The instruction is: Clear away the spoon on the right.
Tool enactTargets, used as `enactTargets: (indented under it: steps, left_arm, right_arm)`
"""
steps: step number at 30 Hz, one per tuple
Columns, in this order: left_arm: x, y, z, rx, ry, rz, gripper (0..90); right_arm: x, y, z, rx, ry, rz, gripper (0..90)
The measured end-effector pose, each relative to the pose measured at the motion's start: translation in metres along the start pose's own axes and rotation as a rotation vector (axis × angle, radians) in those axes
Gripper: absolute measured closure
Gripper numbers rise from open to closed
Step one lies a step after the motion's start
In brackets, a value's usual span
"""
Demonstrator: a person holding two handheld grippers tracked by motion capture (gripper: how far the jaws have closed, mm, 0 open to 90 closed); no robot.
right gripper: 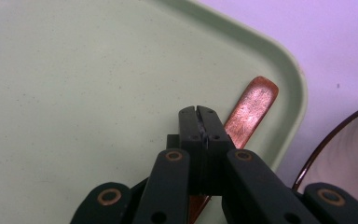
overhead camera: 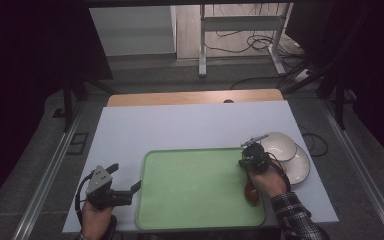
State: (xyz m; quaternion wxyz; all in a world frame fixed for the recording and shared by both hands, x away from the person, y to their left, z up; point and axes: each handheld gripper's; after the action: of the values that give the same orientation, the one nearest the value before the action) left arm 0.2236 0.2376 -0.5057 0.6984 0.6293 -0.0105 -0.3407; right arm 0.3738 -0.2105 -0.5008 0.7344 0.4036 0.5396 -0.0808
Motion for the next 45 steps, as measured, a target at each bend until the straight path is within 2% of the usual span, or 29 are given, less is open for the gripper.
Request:
enactTargets:
  steps: [31,39,45]
  left_arm:
    - [-0.0001,0.0,0.0001,0.001,-0.001,0.001,0.9]
    - [0.0,0.0,0.0001,0.001,-0.002,0.0,0.9]
    - [0.0001,0.0,0.0002,0.001,-0.002,0.0,0.9]
  right_arm:
    - [-0.0026,0.0024,-0.0025,-0.021,0.0,0.024,85.3]
    - [-0.0053,0.0049,-0.0048,-0.033,-0.003,0.035,81.3]
    - [-0.0073,0.0072,-0.0068,-0.044,-0.013,0.05,74.2]
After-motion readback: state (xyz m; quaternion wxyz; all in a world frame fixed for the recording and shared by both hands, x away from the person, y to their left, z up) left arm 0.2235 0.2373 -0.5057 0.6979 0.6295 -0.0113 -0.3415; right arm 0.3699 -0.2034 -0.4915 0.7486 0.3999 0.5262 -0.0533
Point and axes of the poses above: each handheld gripper's, and its own axes: x roughly forward along the jaws, y roughly out of its top, z roughly to its right, and after that the axes turned 11 degrees about -x, right-handed
